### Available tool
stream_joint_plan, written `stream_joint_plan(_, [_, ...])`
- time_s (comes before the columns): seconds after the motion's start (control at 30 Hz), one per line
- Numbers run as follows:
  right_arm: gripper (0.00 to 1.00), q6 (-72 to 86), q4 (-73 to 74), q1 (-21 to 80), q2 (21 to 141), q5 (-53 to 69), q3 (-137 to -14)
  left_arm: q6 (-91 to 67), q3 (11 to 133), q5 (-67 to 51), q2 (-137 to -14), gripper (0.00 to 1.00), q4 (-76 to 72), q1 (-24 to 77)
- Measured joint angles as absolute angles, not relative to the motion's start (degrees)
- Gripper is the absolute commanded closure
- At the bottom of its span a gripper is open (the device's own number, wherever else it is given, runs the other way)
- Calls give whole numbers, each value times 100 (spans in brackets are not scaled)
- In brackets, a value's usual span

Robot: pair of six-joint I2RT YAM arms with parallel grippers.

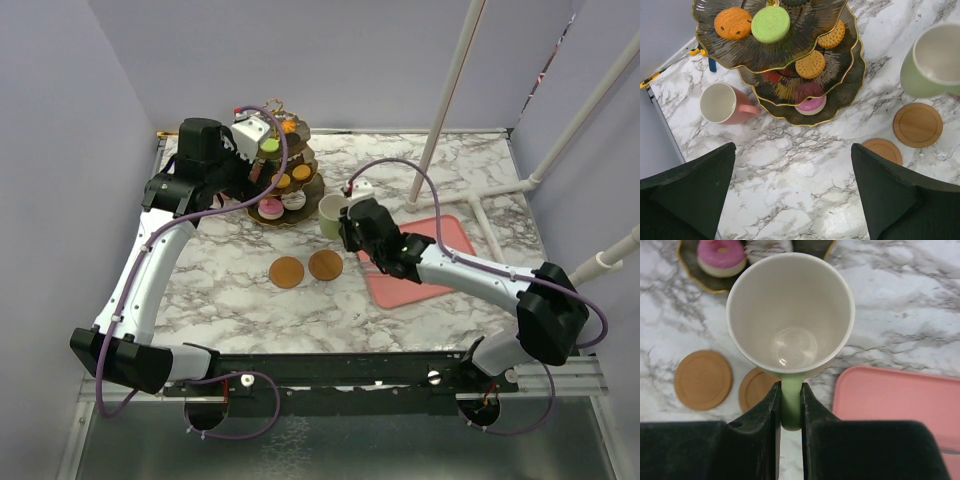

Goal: Serve the afternoon tea
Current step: Place the cup on the coaster.

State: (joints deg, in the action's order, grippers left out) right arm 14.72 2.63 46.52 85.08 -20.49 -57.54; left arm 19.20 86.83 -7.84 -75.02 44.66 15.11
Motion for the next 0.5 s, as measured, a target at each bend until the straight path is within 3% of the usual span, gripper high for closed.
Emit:
stream_joint_plan(0.17, [99,1603,215,5323,8495,-2047,-5474,1881,8739,-781,-7522,1,4464,1511])
stream_joint_plan(0.5, [99,1868,102,5557,8508,-2051,-5131,1865,8774,-714,-7522,1,4466,1511])
